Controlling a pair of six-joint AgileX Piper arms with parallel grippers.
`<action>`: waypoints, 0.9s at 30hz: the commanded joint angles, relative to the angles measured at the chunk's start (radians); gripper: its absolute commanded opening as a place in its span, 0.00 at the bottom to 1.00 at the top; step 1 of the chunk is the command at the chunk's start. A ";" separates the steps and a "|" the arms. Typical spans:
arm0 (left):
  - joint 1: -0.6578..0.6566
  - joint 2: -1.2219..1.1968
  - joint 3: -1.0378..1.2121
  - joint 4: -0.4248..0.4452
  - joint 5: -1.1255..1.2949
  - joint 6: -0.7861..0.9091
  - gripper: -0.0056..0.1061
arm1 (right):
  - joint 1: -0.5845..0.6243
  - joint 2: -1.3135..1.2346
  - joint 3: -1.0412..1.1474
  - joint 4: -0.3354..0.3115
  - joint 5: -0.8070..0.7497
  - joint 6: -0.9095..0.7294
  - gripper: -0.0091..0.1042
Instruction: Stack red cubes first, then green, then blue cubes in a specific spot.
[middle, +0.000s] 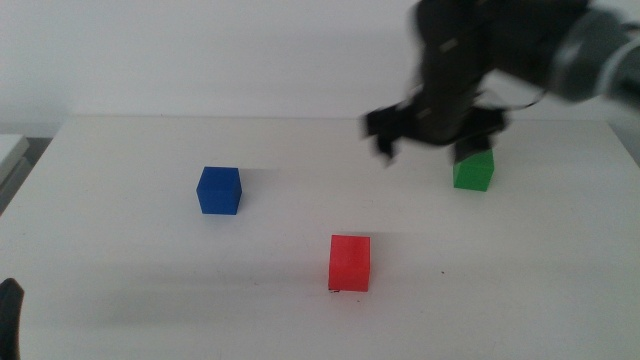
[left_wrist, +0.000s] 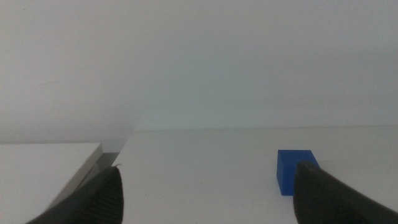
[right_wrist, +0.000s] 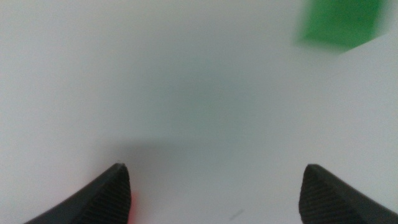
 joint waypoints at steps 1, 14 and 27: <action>0.000 -0.004 0.000 0.000 -0.013 -0.002 0.89 | -0.084 -0.008 -0.001 -0.018 -0.017 -0.057 0.75; 0.000 -0.004 0.000 0.000 -0.013 -0.002 0.89 | -0.327 0.132 -0.003 -0.018 -0.316 -0.084 0.75; 0.000 -0.004 0.000 0.000 -0.013 -0.002 0.89 | -0.339 0.248 -0.003 -0.046 -0.375 -0.016 0.75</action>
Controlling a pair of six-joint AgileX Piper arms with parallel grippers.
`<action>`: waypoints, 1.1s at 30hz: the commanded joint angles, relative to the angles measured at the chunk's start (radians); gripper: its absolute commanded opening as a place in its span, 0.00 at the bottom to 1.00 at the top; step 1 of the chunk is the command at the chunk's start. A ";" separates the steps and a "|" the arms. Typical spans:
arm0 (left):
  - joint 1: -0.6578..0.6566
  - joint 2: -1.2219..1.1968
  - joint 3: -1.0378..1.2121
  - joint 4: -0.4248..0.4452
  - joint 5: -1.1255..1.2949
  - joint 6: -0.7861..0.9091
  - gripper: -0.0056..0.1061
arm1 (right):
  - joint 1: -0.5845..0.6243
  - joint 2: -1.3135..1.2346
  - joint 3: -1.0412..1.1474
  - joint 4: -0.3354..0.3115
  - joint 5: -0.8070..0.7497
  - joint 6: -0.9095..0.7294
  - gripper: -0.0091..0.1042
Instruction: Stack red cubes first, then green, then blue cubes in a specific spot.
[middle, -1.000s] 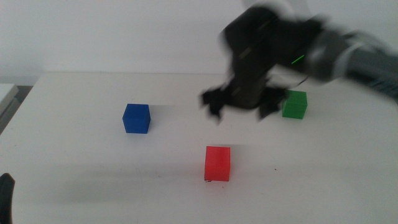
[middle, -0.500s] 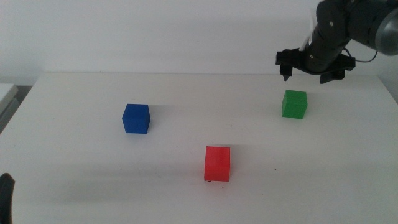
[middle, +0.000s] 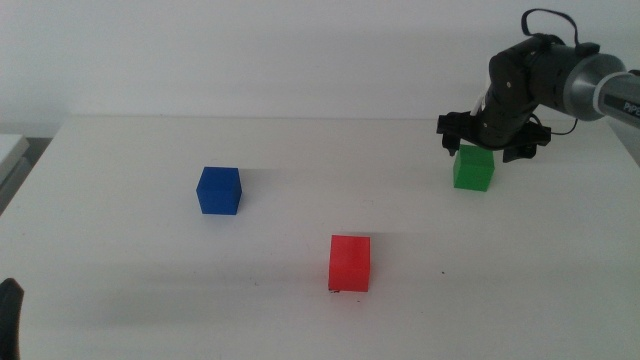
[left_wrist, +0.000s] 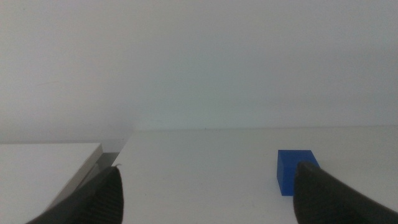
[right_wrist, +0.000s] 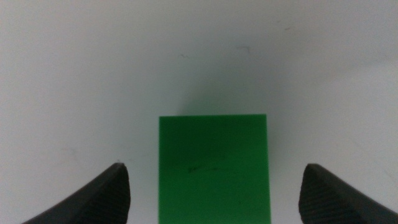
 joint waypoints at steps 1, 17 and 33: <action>0.000 -0.004 0.000 0.000 -0.013 -0.002 0.89 | -0.010 0.008 -0.003 -0.031 -0.010 0.022 0.75; 0.000 -0.004 0.000 0.000 -0.013 -0.002 0.89 | -0.010 0.050 -0.003 -0.031 -0.029 0.024 0.43; 0.000 -0.004 0.000 0.000 -0.013 -0.002 0.89 | 0.255 -0.283 0.057 -0.058 0.196 0.095 0.31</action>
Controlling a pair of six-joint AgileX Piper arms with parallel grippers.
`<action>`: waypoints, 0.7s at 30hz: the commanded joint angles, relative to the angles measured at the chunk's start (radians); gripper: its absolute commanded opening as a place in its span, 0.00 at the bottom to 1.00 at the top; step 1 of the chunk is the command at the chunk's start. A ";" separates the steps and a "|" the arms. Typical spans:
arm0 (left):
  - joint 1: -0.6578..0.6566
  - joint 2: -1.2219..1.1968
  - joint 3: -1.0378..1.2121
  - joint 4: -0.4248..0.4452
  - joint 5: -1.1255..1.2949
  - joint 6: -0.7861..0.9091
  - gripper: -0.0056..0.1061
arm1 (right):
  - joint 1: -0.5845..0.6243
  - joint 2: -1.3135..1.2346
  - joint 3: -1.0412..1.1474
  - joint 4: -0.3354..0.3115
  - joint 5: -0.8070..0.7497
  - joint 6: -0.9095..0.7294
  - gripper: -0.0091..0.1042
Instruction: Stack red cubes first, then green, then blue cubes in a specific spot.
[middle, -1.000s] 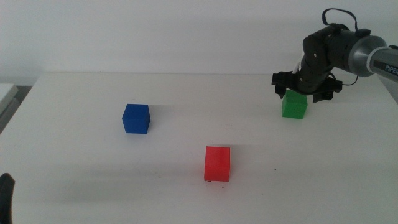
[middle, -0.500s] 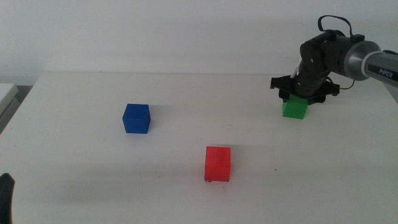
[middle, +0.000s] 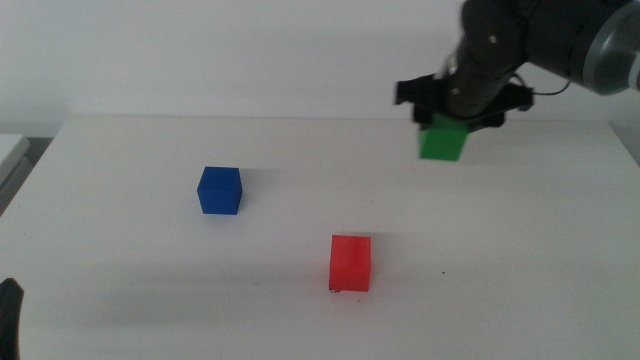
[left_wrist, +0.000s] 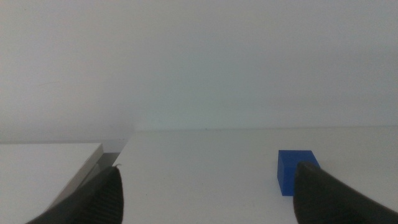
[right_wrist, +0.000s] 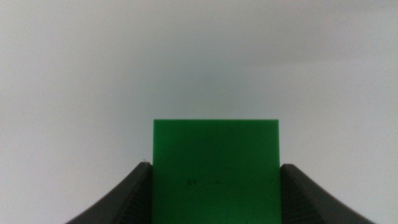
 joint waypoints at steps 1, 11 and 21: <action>0.000 -0.004 0.000 0.000 -0.013 -0.002 0.89 | 0.065 -0.045 0.034 -0.014 0.032 0.043 0.31; 0.000 -0.004 0.000 0.000 -0.013 -0.002 0.89 | 0.333 -0.060 0.061 -0.093 0.120 0.237 0.31; 0.000 -0.004 0.000 0.000 -0.013 -0.002 0.89 | 0.394 -0.011 0.116 -0.179 0.108 0.408 0.31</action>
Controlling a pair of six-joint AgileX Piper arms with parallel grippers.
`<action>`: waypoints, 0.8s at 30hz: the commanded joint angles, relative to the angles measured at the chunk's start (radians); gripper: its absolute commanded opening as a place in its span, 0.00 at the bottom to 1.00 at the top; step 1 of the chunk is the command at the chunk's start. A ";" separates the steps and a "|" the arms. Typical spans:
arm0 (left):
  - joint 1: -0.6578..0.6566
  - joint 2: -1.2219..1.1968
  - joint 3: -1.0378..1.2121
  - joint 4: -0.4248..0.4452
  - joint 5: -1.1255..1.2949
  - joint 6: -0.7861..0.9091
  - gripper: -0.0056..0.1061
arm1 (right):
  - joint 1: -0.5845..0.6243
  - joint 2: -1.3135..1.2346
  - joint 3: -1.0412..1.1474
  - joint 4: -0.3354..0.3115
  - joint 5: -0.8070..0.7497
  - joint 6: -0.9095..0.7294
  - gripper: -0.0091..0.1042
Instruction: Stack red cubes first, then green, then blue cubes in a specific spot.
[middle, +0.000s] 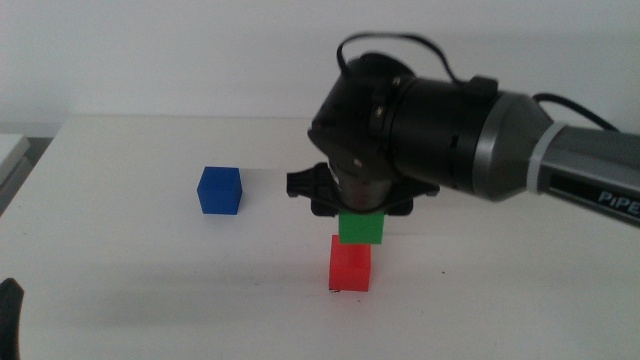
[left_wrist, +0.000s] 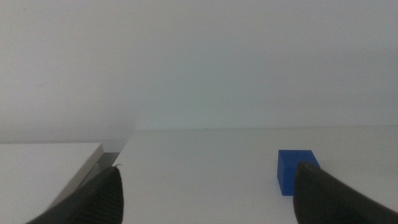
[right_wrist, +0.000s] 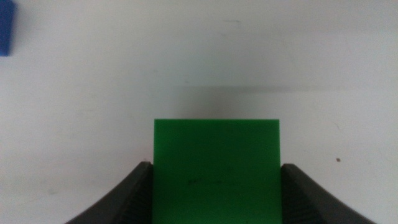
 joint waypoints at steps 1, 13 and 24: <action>0.000 -0.004 0.000 0.000 -0.013 -0.002 0.89 | 0.004 -0.002 0.036 -0.050 -0.018 0.055 0.31; 0.000 -0.004 0.000 0.000 -0.013 -0.002 0.89 | 0.010 0.024 0.082 -0.058 -0.096 0.089 0.31; 0.000 -0.004 0.000 0.000 -0.013 -0.002 0.89 | 0.016 0.037 0.082 -0.048 -0.100 0.102 0.31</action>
